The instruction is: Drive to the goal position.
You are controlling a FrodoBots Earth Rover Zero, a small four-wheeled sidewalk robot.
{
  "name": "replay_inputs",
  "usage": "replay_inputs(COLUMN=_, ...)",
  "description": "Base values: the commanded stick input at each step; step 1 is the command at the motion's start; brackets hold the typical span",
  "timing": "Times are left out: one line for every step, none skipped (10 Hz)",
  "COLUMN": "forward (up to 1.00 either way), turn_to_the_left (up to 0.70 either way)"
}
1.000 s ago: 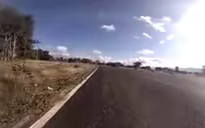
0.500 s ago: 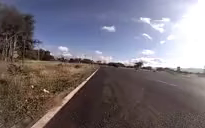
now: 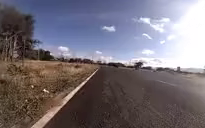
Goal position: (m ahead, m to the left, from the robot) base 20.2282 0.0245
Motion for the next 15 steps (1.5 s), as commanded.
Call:
replay_inputs(forward=0.45, turn_to_the_left=0.0)
replay_inputs(forward=0.45, turn_to_the_left=0.0)
replay_inputs(forward=0.45, turn_to_the_left=0.0)
replay_inputs(forward=0.45, turn_to_the_left=0.0)
replay_inputs(forward=0.45, turn_to_the_left=0.0)
replay_inputs(forward=0.45, turn_to_the_left=0.0)
replay_inputs(forward=0.45, turn_to_the_left=0.0)
replay_inputs(forward=0.45, turn_to_the_left=0.0)
replay_inputs(forward=0.45, turn_to_the_left=0.0)
replay_inputs(forward=0.45, turn_to_the_left=0.0)
replay_inputs(forward=0.45, turn_to_the_left=0.0)
replay_inputs(forward=0.45, turn_to_the_left=0.0)
replay_inputs(forward=0.45, turn_to_the_left=0.0)
replay_inputs(forward=0.45, turn_to_the_left=0.0)
replay_inputs(forward=0.45, turn_to_the_left=0.0)
